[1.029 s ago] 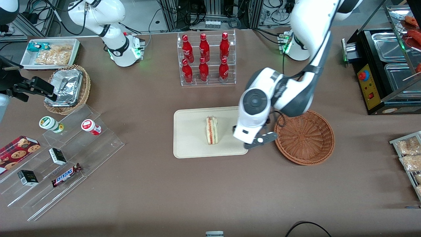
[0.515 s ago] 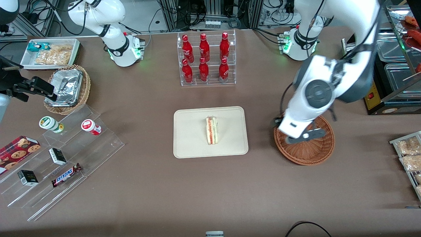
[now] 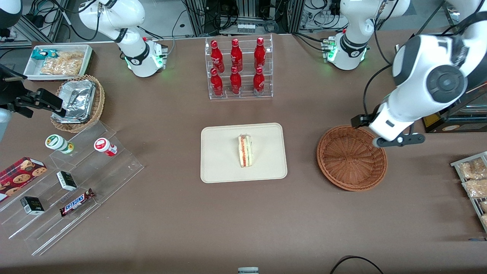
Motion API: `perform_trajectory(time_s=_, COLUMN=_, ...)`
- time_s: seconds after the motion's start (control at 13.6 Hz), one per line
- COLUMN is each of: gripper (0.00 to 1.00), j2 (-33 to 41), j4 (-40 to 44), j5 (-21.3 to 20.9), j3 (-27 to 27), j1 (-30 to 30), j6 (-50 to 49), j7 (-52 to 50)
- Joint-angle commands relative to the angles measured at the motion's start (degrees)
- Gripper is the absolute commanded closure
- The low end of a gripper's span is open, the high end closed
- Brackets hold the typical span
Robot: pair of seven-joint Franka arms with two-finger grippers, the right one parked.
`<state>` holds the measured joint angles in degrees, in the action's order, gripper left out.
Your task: Place sandwich from basket to tray
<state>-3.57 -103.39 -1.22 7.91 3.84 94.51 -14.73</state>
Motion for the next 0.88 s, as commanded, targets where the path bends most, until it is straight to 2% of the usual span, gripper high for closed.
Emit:
perform_trajectory(time_s=0.0, gripper=0.0, j2=3.7, j4=-1.4, j5=0.7, j3=1.4, j1=-3.4, j6=-2.5, j7=5.6)
perform_trajectory(time_s=0.22, gripper=0.0, j2=4.0, j4=2.6, j5=0.7, j3=0.0, j1=-3.9, j6=-7.3, j7=9.8)
perform_trajectory(time_s=0.51, gripper=0.0, j2=5.7, j4=4.2, j5=0.7, j3=-3.9, j1=-3.9, j6=-8.7, j7=16.4)
perform_trajectory(time_s=0.81, gripper=0.0, j2=6.1, j4=6.1, j5=0.7, j3=-5.1, j1=-3.9, j6=-8.6, j7=16.2)
